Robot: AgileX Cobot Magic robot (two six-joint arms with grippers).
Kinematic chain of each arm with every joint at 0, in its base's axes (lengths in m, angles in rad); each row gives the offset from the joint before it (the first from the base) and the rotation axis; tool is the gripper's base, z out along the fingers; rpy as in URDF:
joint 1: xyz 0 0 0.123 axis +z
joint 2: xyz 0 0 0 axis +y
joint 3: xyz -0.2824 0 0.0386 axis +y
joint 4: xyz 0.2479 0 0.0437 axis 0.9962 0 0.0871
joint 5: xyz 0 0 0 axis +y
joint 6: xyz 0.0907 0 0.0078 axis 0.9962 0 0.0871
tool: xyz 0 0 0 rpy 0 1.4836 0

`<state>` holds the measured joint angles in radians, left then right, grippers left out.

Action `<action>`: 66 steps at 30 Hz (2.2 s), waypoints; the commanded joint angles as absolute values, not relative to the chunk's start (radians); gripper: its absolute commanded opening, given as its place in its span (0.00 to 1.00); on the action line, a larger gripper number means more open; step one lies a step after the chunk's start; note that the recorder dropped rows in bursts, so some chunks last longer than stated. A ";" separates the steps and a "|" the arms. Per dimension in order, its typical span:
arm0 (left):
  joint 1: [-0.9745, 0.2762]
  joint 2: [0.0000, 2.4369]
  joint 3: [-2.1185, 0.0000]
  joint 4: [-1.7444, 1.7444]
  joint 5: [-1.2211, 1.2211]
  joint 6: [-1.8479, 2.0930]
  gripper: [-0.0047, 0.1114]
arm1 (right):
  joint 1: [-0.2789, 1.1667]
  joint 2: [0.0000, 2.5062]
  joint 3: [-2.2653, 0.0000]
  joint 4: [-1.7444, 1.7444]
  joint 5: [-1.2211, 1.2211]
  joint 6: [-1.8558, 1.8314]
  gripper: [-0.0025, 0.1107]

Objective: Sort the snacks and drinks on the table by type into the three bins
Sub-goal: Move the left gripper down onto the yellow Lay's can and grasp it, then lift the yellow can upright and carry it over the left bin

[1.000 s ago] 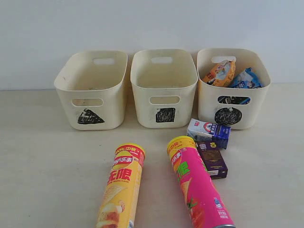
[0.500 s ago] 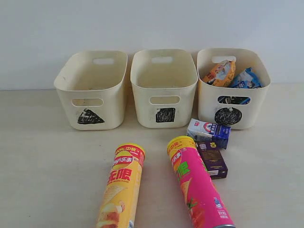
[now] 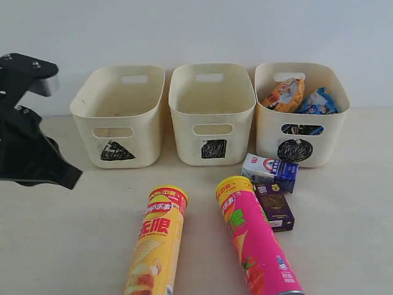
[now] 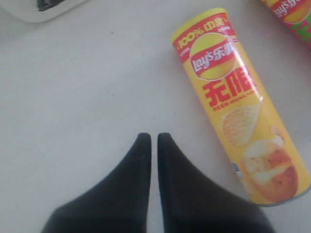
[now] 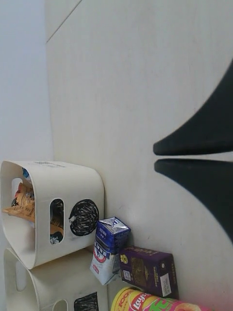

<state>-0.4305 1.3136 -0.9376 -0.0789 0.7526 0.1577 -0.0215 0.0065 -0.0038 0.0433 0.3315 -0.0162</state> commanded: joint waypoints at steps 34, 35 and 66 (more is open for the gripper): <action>-0.638 1.946 -1.193 -0.111 0.706 -0.060 0.84 | -0.020 0.000 0.000 0.047 0.304 -0.017 0.02; -0.638 1.956 -1.193 -0.116 0.705 -0.060 0.83 | -0.020 0.000 0.000 0.047 0.304 -0.017 0.02; -0.558 1.580 -1.295 -0.114 0.803 0.058 0.07 | -0.020 0.000 0.000 0.047 0.304 -0.017 0.02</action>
<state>-0.5931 1.6280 -1.2692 -0.1107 0.8197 0.0375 -0.0215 0.0065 -0.0038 0.0451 0.3159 -0.0162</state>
